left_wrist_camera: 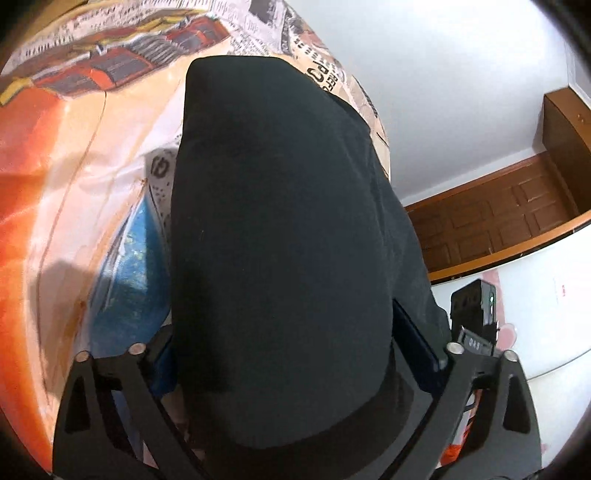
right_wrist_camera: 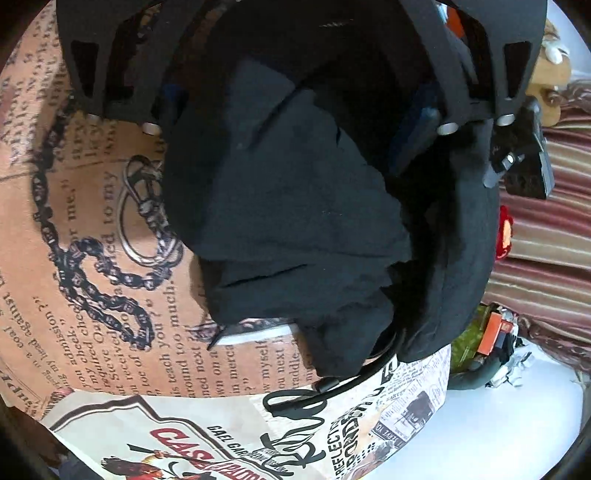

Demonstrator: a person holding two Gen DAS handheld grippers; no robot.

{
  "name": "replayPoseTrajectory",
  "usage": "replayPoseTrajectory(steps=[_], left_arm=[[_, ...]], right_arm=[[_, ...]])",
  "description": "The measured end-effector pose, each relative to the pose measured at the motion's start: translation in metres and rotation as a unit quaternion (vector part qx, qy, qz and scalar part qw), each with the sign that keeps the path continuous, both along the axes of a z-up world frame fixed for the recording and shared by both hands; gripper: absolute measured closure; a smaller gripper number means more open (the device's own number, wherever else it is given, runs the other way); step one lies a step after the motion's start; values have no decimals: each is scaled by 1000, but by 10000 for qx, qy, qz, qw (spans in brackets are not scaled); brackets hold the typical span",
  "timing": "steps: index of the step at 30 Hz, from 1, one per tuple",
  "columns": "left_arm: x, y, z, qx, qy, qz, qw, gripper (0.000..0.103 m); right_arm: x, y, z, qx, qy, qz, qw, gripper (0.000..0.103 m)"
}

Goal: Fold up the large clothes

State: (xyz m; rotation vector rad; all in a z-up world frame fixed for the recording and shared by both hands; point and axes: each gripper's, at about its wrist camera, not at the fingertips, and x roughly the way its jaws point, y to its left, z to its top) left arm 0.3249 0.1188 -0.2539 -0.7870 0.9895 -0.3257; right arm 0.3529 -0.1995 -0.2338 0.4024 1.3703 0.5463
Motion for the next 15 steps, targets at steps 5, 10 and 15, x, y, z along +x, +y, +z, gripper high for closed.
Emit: replayPoseTrajectory(steps=[5, 10, 15], left_arm=[[-15, -7, 23, 375, -243, -28, 9990, 17], [-37, -4, 61, 633, -567, -84, 9963, 20], [-50, 25, 108, 598, -980, 91, 9933, 22]], right_arm=[[-11, -4, 12, 424, 65, 59, 9991, 63], [-30, 11, 57, 403, -435, 352, 9976, 75], [-38, 37, 100, 507, -918, 507, 9932, 76]])
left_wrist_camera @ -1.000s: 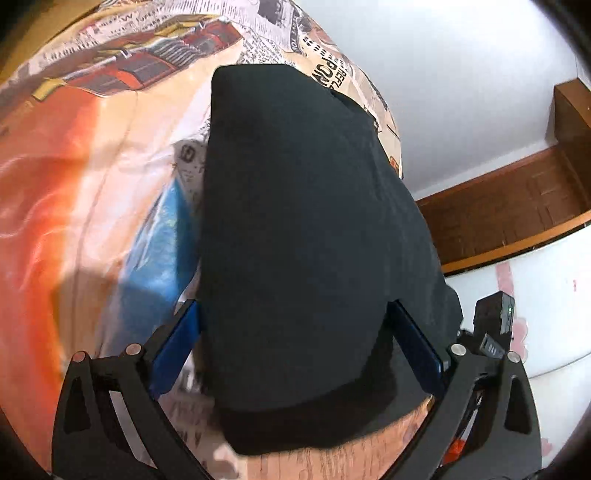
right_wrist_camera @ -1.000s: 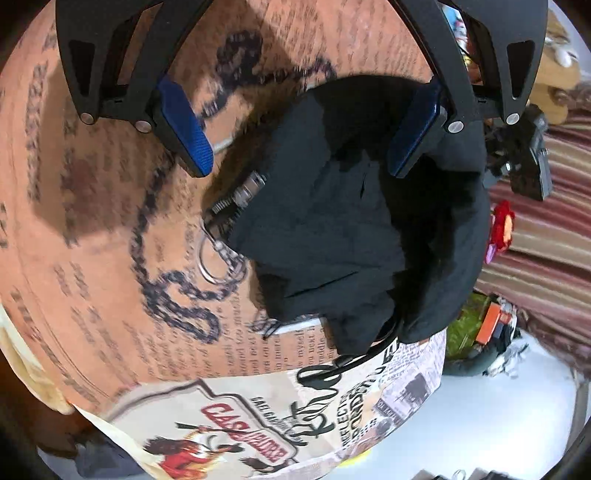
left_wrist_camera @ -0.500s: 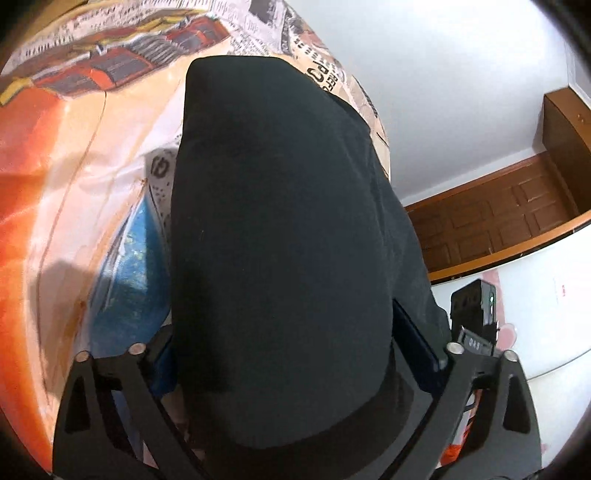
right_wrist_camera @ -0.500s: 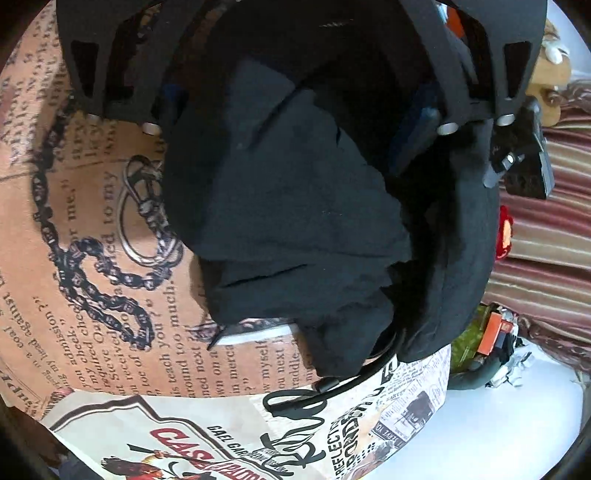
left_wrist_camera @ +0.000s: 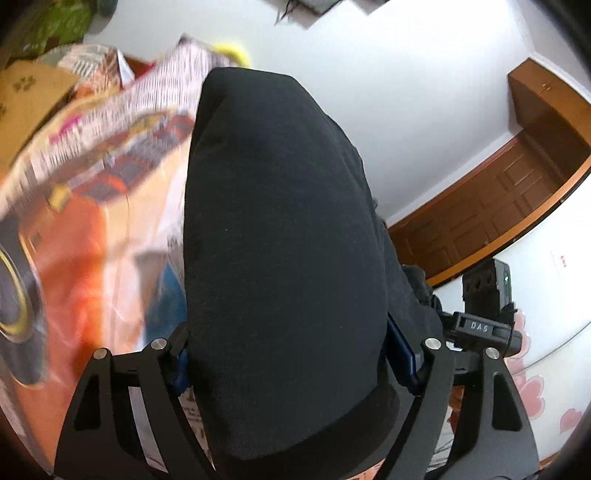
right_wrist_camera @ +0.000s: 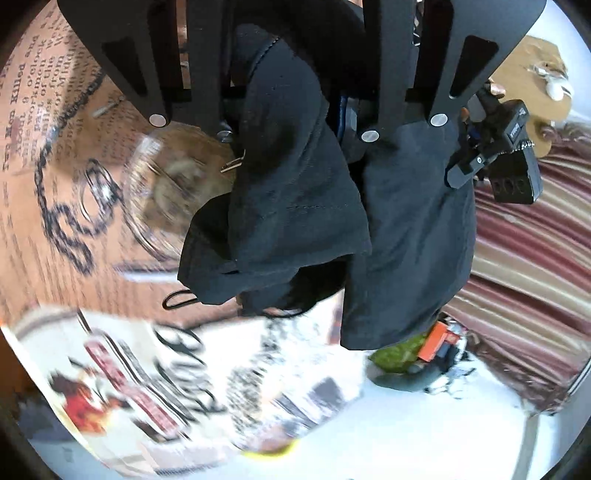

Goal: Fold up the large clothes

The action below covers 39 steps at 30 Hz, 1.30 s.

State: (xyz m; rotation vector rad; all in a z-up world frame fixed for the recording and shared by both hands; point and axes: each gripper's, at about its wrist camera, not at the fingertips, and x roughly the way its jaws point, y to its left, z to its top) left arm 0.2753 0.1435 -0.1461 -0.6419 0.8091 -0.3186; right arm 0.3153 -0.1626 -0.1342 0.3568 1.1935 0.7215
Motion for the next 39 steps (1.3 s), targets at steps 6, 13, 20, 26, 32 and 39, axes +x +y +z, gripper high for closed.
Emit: replayPoseTrajectory(steps=[6, 13, 20, 26, 32, 39], left_arm=[[13, 28, 65, 376, -618, 137, 9973, 23], [69, 83, 94, 411, -1068, 224, 9932, 24], [140, 142, 38, 408, -803, 509, 9946, 24], [175, 195, -36, 1109, 101, 887, 9898, 24], [173, 225, -98, 1247, 711, 1133, 9831, 20], [150, 214, -83, 1409, 854, 1274, 9781, 17]], right_arm=[[15, 41, 35, 211, -403, -7, 9990, 77], [49, 87, 59, 579, -877, -53, 9945, 81], [99, 140, 29, 555, -930, -73, 9941, 81], [134, 207, -65, -48, -380, 181, 9991, 81], [139, 231, -134, -320, 64, 161, 9993, 80], [109, 212, -106, -860, -414, 388, 9947, 64]])
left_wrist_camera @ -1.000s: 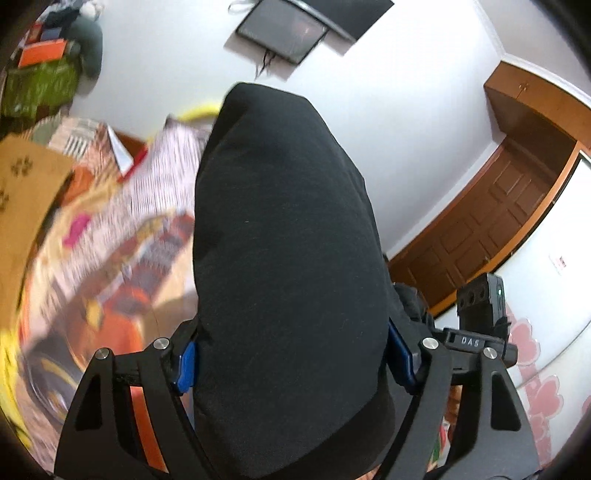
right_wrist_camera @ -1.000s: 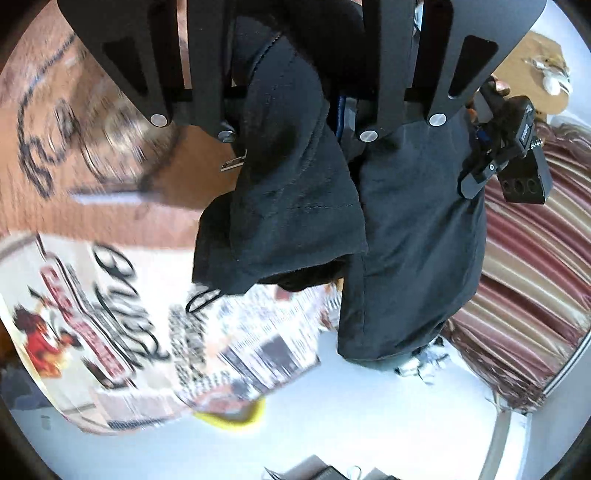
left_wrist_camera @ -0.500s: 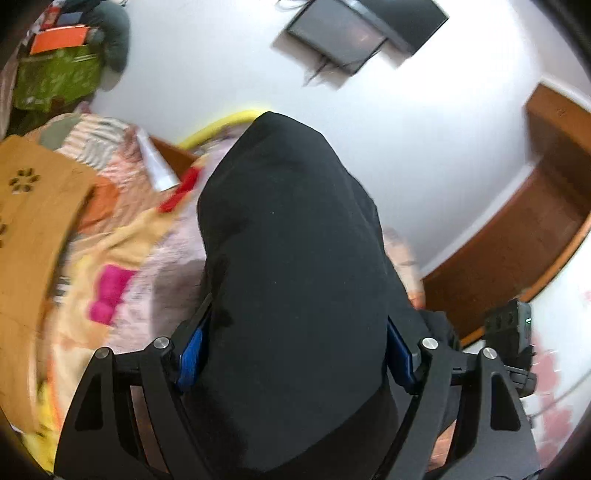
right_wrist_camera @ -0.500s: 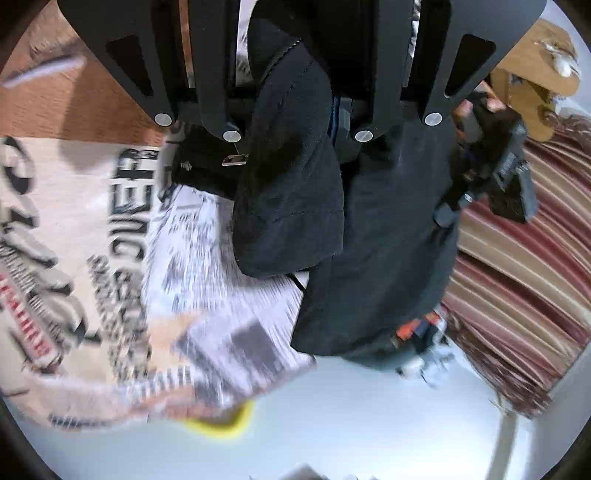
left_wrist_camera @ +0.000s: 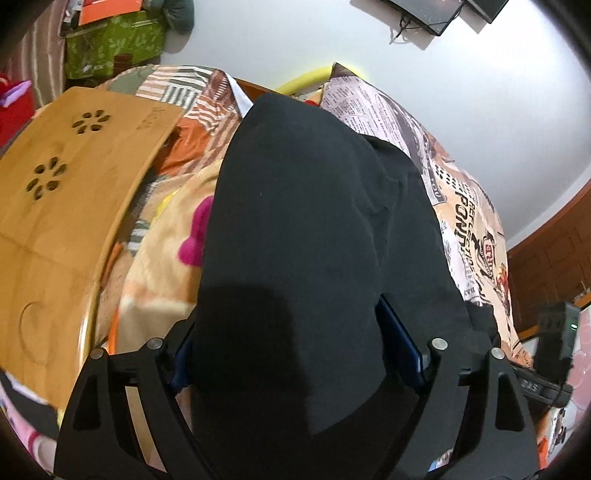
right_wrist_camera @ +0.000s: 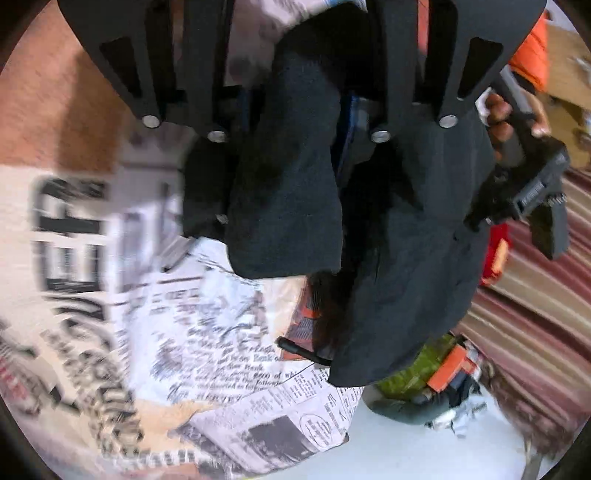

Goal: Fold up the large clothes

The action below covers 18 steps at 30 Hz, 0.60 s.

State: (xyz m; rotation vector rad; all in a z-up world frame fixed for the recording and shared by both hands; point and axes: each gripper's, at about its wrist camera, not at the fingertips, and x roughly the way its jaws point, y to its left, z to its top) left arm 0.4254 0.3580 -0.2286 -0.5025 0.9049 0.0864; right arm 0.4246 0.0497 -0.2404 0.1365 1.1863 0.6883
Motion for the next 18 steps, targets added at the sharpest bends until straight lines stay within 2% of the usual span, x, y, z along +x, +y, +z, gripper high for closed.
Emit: replayPoseTrajectory(steps=[2, 3, 5, 9, 12, 15, 17, 18], left_arm=[[-12, -7, 8, 208, 62, 12, 9998, 17], [-18, -11, 12, 337, 91, 26, 9994, 17], [-34, -21, 25, 600, 117, 21, 9981, 17], [-72, -51, 62, 993, 31, -222, 9948, 18], [-116, -79, 110, 1388, -426, -255, 9891, 18], [-157, -104, 158, 1568, -936, -254, 9829, 18], [-192, -122, 194, 1778, -1353, -242, 9744, 18], [-216, -133, 216, 1914, -1679, -246, 9667, 18]], right_arm=[[-15, -10, 19, -342, -358, 10, 9988, 57], [-24, -16, 29, -495, -543, -11, 9973, 51], [-39, -28, 47, -741, -859, -90, 9935, 50], [-72, -45, 92, -720, -1214, -78, 9900, 50], [-105, -55, 137, -554, -1716, -11, 9836, 50], [-147, -60, 189, -296, -2289, -19, 9730, 50], [-178, -60, 219, -74, -2682, -7, 9633, 50], [-190, -61, 231, 24, -2847, -22, 9586, 50]])
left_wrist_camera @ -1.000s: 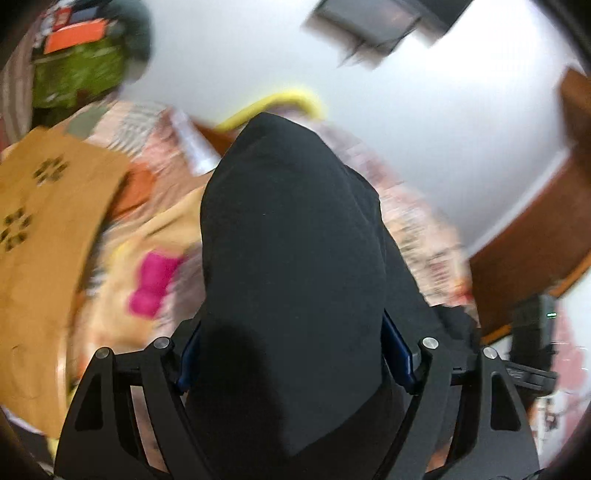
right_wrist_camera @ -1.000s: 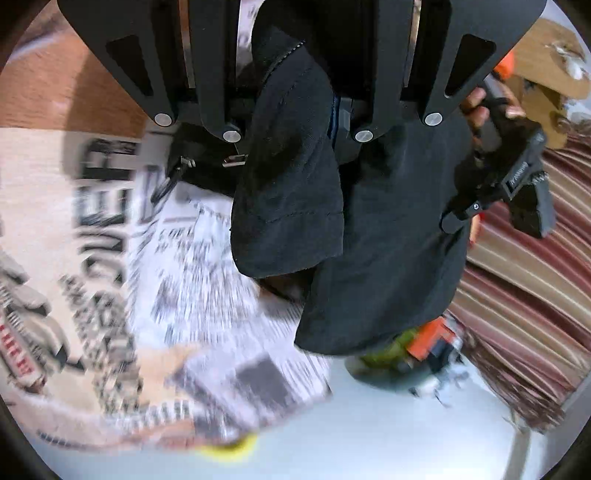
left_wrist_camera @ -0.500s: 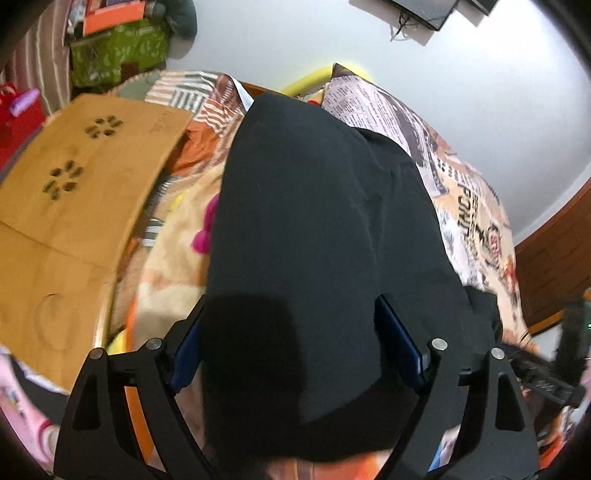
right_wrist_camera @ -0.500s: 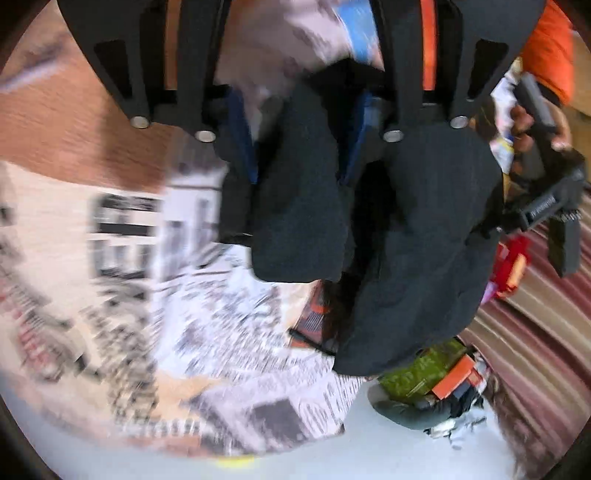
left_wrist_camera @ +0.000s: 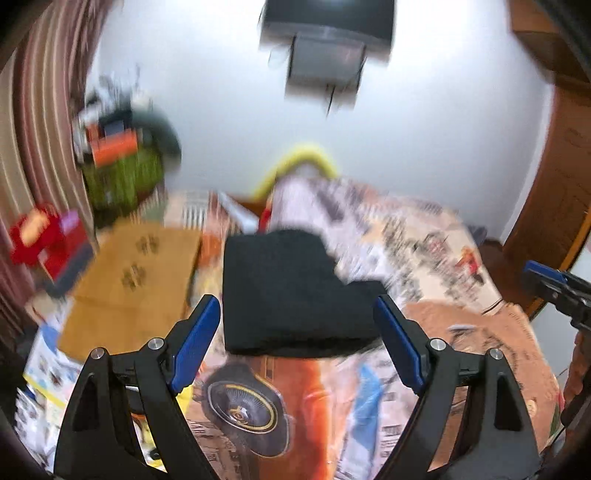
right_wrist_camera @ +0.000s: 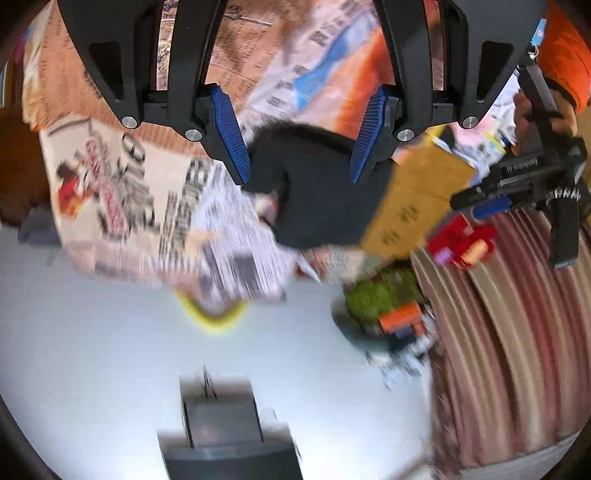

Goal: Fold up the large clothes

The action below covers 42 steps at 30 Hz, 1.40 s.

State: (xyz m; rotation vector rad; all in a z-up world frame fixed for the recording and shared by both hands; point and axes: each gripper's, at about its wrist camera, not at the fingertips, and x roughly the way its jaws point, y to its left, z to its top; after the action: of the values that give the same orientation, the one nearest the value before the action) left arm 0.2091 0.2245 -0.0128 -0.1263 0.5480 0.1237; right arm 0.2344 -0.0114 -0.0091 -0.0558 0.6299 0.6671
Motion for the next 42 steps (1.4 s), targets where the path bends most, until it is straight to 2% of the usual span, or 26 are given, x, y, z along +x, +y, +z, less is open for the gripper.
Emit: replayPoseTrajectory(steps=[1, 3, 6, 7, 10, 13, 15, 17, 20, 23, 26, 33, 42], left_arm=[[-16, -9, 14, 91, -220, -32, 9997, 18], [-52, -27, 40, 291, -637, -28, 9975, 18], [-108, -57, 71, 514, -1311, -57, 9900, 18], [-131, -68, 78, 594, -1562, -45, 9859, 18], [-173, -91, 85, 755, -1995, 50, 9770, 18], [-208, -110, 83, 844, -2283, 158, 9698, 18], [-220, -122, 79, 965, -2395, 249, 9658, 18], [-230, -134, 73, 1151, -2473, 345, 9615, 17], [-238, -145, 68, 1228, -2518, 418, 9590, 10], [-240, -151, 65, 1248, -2533, 442, 9583, 7], [-241, -153, 63, 1219, -2534, 419, 9587, 4], [-238, -157, 57, 1242, -2476, 377, 9601, 4], [-238, -150, 52, 1054, -2450, 467, 9626, 4]], right_arm=[[-20, -5, 18, 132, -244, 19, 9996, 50], [-46, -6, 35, 320, -627, 60, 9975, 48], [-98, -17, 61, 688, -1264, 68, 9896, 31], [-111, -21, 66, 790, -1433, 40, 9865, 28], [-154, -31, 74, 1035, -1923, 13, 9759, 27], [-180, -38, 72, 1131, -2120, -47, 9707, 24], [-187, -40, 67, 1143, -2166, -116, 9695, 18], [-189, -39, 60, 1134, -2197, -179, 9688, 17], [-190, -39, 59, 1034, -2167, -273, 9704, 13], [-194, -43, 59, 960, -2266, -441, 9682, 0], [-197, -45, 61, 915, -2368, -531, 9658, 0], [-198, -51, 54, 964, -2298, -491, 9672, 0], [-204, -54, 49, 899, -2305, -530, 9675, 0]])
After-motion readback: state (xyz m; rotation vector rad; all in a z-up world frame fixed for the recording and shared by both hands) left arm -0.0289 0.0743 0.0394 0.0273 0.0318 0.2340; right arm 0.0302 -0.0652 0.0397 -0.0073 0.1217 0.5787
